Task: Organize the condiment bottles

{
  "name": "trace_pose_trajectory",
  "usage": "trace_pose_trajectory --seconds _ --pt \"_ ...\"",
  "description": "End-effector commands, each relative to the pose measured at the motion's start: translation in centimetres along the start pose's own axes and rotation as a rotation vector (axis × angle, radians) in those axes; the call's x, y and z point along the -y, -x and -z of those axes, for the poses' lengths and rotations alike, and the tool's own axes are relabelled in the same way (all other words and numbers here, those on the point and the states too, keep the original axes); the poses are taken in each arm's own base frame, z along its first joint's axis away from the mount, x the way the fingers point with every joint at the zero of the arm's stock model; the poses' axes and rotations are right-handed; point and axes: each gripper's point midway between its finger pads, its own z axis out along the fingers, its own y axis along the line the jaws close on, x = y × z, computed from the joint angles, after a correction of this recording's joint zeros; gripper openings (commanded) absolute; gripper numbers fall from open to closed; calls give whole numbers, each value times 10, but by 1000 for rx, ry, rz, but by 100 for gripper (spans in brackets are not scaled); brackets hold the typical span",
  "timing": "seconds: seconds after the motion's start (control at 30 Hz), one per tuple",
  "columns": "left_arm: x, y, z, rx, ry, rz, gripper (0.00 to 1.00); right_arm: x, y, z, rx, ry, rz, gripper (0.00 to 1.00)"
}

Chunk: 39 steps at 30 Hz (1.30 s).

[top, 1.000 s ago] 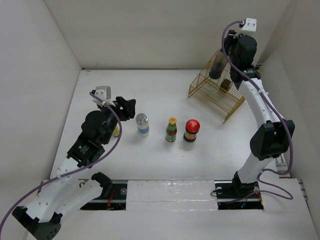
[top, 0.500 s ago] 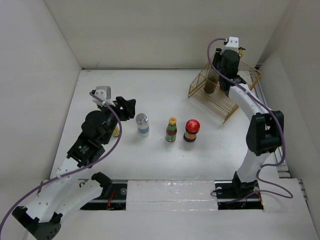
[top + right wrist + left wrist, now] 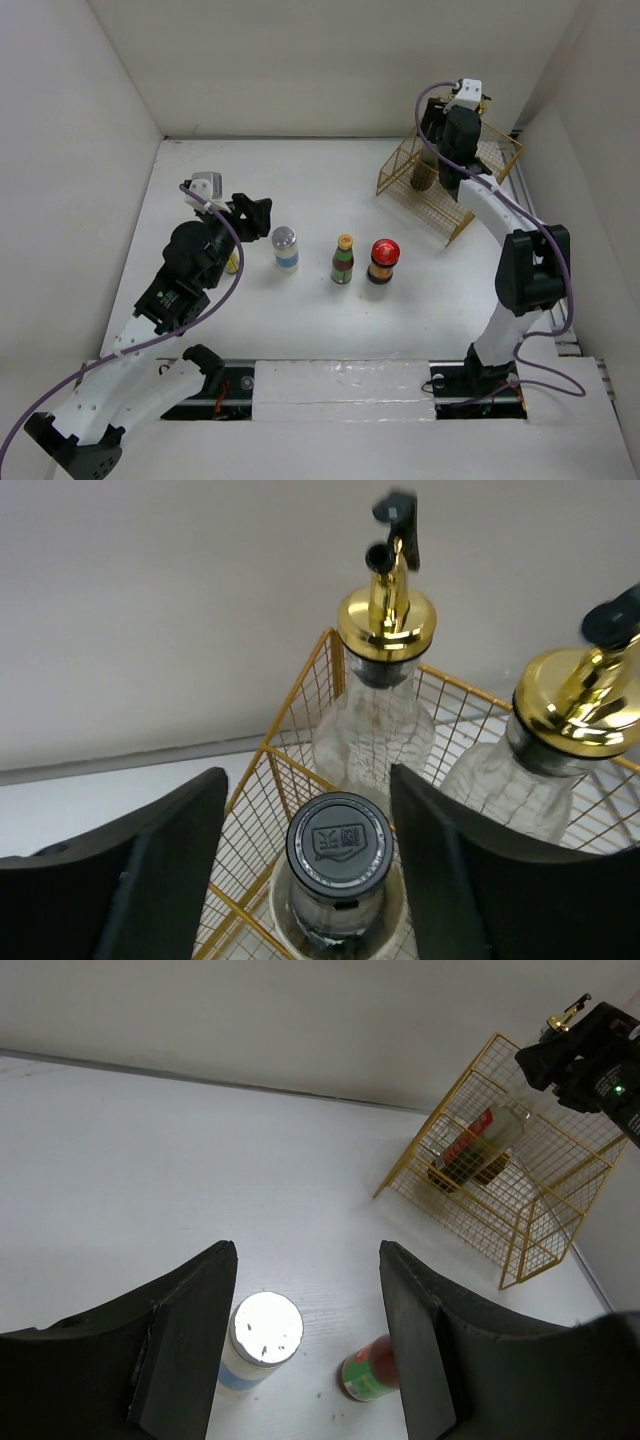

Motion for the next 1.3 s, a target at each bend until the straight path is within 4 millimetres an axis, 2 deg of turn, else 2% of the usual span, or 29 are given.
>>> trace_pose_trajectory --seconds 0.0,0.07,0.1,0.17,0.27,0.3,0.33,0.37,0.4,0.43,0.47,0.5,0.53,0.57,0.6,0.67,0.73,0.8,0.9,0.97,1.17,1.2,1.27 --pt "5 17 3 54 -24 16 55 -3 72 23 159 13 -65 73" --pt "7 16 3 51 -32 15 55 -4 96 32 186 25 -74 81" --pt "7 16 3 51 -32 15 55 -8 95 38 169 34 -69 84" --pt "7 16 3 51 -32 15 55 -8 115 51 192 56 -75 90" --pt "7 19 5 59 -36 18 55 -29 111 72 123 139 -51 91" --pt "7 19 5 59 -36 18 55 -36 122 89 123 183 -72 90" --pt "7 19 5 59 -36 18 55 -58 104 103 53 278 -72 87" --pt "7 19 5 59 -36 18 55 -70 80 114 -8 334 -82 82" --pt "7 19 5 59 -36 18 55 -84 78 133 -25 408 -110 72" --pt "6 19 5 62 -27 19 55 -98 64 146 -69 474 -99 65" --pt "6 19 5 62 -27 19 55 -124 51 167 -113 576 -101 57" --pt "6 19 5 62 -27 19 56 -133 34 176 -159 608 -89 52" --pt "6 19 5 62 -27 19 56 -139 11 189 -253 630 -52 52" --pt "6 19 5 62 -27 19 56 -153 -6 209 -319 684 -14 53" --pt "6 22 7 70 -31 30 56 -159 -15 222 -360 709 19 65" --pt "6 22 7 70 -31 31 56 -164 -46 249 -473 752 102 79" --pt "6 24 9 78 -34 33 56 -174 -65 275 -513 795 139 93" --pt "6 24 9 78 -34 33 56 -182 -74 299 -547 862 154 99" --pt "8 24 9 74 -44 33 56 -186 -92 304 -594 870 169 100" --pt "10 23 10 70 -54 33 56 -188 -106 301 -626 841 181 100" --pt "10 23 10 70 -54 33 56 -199 -115 309 -646 870 201 84" --pt "10 23 10 70 -54 33 56 -202 -115 313 -650 877 196 78" --pt "10 23 10 70 -54 33 56 -203 -126 312 -674 871 207 72"
